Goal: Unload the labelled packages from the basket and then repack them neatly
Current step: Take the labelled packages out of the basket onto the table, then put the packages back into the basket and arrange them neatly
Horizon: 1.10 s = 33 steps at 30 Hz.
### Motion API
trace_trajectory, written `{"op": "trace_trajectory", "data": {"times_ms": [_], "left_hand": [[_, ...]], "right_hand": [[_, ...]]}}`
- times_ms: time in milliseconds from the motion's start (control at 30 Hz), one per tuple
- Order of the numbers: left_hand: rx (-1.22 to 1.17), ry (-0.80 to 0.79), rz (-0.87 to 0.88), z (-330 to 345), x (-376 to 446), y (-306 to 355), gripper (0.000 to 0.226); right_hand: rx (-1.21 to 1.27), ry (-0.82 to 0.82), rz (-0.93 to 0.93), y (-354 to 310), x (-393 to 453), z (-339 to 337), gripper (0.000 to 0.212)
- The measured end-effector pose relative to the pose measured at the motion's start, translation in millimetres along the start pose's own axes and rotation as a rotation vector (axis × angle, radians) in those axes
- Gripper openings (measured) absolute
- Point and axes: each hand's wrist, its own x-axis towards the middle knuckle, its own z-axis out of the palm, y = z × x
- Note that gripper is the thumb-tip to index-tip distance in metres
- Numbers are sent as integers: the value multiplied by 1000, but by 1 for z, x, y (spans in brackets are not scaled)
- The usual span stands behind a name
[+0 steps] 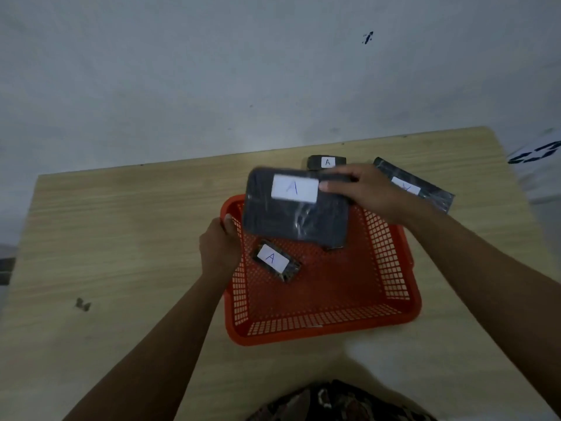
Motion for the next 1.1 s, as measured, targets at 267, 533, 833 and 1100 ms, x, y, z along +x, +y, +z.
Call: {"op": "trace_trajectory", "data": {"times_ms": [267, 533, 833, 1100], "left_hand": [[-6, 16, -36, 6, 8, -7, 48], [0, 56, -23, 8, 7, -7, 40], [-4, 66, -29, 8, 6, -9, 41], [-101, -19, -83, 4, 10, -11, 48]], "right_hand": [[-86, 396, -116, -8, 110, 35, 28], [-225, 219, 36, 6, 159, 50, 19], [-446, 176, 29, 19, 146, 62, 32], [-471, 397, -336, 22, 50, 92, 18]]}}
